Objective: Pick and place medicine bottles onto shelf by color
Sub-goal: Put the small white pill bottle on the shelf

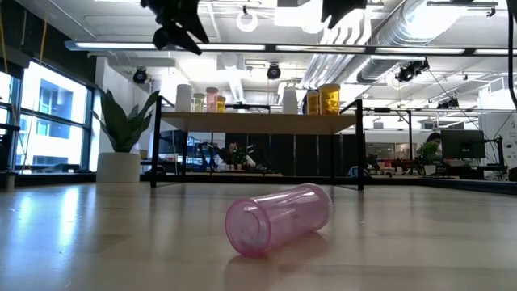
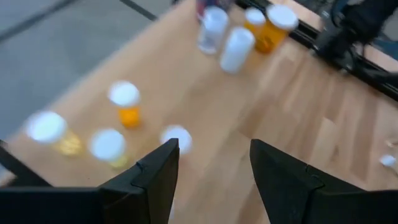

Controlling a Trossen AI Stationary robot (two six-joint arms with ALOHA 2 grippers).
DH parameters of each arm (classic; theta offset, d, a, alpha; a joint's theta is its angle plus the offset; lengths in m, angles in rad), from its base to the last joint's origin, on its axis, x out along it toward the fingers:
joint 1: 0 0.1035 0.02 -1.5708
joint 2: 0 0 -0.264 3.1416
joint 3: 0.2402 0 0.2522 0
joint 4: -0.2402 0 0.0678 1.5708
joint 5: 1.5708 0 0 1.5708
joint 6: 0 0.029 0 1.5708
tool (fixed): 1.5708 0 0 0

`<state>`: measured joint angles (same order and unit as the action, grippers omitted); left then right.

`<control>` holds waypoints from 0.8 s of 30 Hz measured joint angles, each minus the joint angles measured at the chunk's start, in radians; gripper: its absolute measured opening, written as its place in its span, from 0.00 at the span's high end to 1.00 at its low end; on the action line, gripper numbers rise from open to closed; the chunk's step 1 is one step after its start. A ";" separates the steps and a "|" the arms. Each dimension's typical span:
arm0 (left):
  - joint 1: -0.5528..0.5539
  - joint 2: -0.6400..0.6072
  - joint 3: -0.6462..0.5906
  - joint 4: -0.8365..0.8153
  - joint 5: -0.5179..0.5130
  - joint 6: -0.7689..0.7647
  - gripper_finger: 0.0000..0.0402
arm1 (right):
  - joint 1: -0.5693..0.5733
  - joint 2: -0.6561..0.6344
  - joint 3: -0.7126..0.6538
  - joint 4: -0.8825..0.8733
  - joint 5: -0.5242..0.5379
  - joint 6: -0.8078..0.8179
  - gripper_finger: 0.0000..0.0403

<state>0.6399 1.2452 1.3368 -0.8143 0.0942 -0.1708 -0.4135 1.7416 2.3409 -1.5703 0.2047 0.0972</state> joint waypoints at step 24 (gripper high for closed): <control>-0.291 -0.237 -0.377 0.297 0.001 -0.169 0.53 | 0.159 -0.003 0.000 0.026 0.011 0.300 0.52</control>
<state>0.3485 1.0080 0.9600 -0.5174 0.0956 -0.3403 -0.2543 1.7390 2.3409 -1.5440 0.2154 0.3975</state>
